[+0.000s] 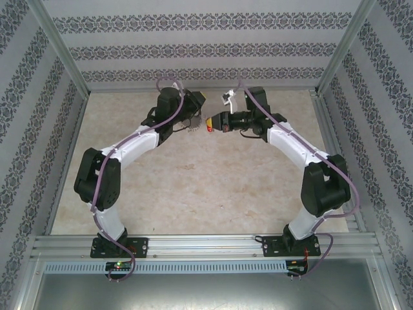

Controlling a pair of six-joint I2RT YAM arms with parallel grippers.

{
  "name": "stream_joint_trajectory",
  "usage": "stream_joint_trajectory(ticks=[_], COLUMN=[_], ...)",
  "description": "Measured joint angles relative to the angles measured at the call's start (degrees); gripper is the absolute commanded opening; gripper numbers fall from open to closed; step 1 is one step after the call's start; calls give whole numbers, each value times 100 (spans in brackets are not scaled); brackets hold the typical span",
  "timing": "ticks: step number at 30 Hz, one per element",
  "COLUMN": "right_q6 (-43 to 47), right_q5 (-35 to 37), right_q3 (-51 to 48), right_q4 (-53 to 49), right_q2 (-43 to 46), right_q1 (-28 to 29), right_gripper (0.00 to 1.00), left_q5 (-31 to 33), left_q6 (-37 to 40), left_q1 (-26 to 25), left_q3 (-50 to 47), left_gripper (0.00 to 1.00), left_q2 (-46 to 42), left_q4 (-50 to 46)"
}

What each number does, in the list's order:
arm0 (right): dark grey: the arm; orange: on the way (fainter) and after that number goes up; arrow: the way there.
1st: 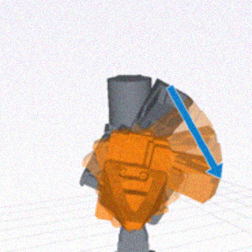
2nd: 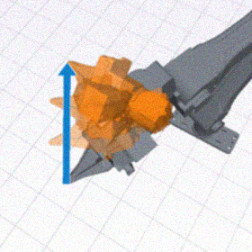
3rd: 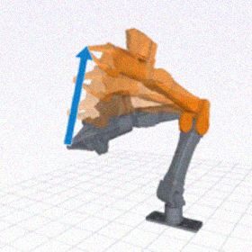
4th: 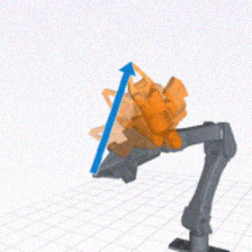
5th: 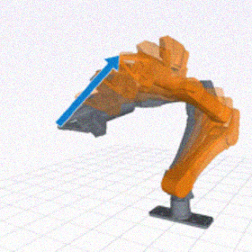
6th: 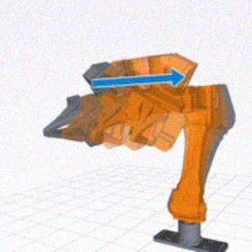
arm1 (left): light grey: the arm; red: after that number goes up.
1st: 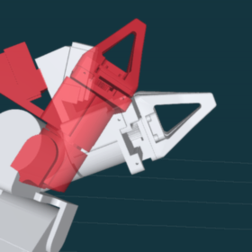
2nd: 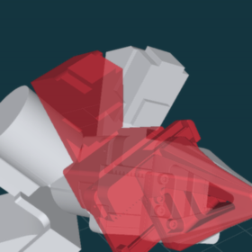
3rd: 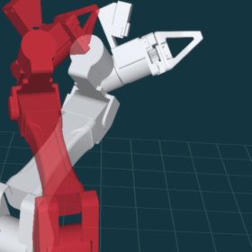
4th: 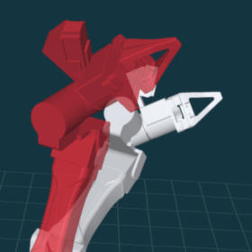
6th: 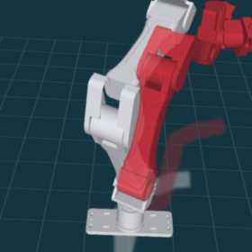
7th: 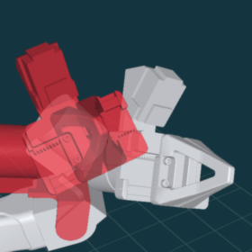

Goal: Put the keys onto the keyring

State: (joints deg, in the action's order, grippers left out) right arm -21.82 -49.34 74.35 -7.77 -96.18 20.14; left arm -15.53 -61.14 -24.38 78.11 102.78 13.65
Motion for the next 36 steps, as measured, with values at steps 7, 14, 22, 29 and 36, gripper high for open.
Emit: stream_joint_trajectory(ticks=[7,14,22,29,36], right_q6=[-485,-793,-981,-1001,-1003], right_q5=[90,262,468,522,560], right_q3=[-579,-748,-885,-1021,-1169], right_q4=[662,901,979,1045,1067], right_q2=[-485,-1143,-1484,-1602,-1644], right_q1=[74,149,136,17,-15], right_gripper=[0,0,0,0,6], left_q5=[105,402,713,831,852], left_q6=[839,1333,1722,1875,1917], left_q1=[-94,-289,-448,-483,-531], left_q3=[437,758,1447,1965,2256], left_gripper=[0,0,0,0,0], left_q2=[199,859,1746,2312,2721], left_q4=[-1615,-2573,-3283,-3560,-3740])
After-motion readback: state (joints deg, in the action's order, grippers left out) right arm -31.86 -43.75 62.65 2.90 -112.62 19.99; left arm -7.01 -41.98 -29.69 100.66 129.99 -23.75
